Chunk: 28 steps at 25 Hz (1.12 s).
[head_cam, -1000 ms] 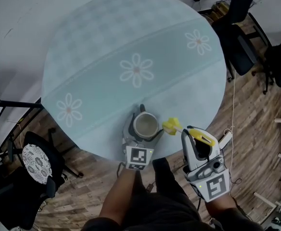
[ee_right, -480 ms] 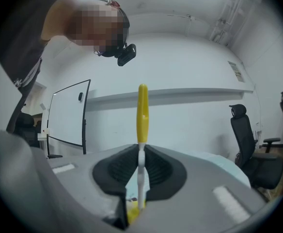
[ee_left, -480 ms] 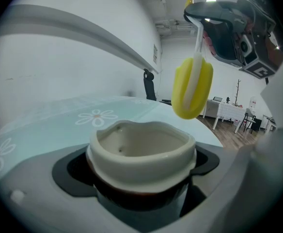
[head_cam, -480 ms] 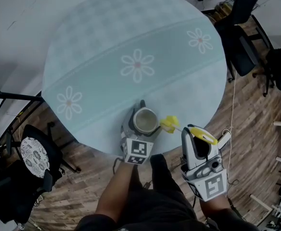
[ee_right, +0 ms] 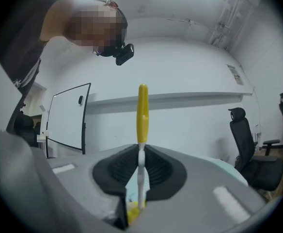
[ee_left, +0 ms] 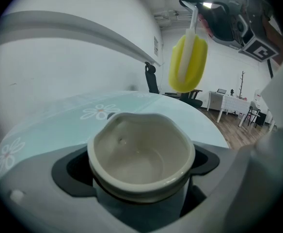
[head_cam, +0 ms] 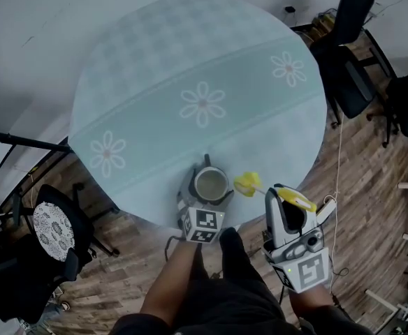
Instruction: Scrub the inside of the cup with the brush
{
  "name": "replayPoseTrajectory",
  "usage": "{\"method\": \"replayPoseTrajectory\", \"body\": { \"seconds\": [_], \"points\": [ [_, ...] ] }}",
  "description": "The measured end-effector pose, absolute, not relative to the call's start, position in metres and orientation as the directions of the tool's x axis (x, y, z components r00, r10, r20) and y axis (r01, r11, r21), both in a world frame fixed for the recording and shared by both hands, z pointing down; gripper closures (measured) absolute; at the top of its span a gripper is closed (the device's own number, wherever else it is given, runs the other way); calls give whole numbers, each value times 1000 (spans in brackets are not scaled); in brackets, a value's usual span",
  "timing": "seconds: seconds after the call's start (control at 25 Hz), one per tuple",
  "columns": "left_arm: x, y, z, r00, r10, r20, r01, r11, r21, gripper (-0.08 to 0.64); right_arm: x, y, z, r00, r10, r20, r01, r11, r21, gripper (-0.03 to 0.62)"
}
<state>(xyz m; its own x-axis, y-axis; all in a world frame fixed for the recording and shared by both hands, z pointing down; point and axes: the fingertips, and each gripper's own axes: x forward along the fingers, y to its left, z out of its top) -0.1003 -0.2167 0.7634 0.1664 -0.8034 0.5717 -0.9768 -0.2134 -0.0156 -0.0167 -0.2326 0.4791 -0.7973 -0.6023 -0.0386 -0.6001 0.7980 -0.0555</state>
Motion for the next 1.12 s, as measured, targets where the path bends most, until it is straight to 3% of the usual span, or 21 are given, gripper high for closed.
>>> {"method": "replayPoseTrajectory", "body": {
  "seconds": [0.32, 0.6, 0.8, 1.12],
  "points": [
    [-100, -196, 734, 149, -829, 539, -980, -197, -31, -8, -16, -225, 457, -798, -599, -69, -597, 801, -51, 552],
    [-117, -173, 653, 113, -886, 450, -983, -167, -82, -5, -14, -211, 402, -801, -581, -146, -585, 811, -14, 552],
    [-133, -166, 570, 20, -947, 320, -992, -58, -110, 221, -3, -195, 365, -801, -576, -166, -584, 812, -3, 552],
    [-142, -161, 488, -54, -982, 179, -988, 27, -150, 506, -8, -176, 316, -809, -536, -241, -557, 831, 20, 552]
  ]
}}
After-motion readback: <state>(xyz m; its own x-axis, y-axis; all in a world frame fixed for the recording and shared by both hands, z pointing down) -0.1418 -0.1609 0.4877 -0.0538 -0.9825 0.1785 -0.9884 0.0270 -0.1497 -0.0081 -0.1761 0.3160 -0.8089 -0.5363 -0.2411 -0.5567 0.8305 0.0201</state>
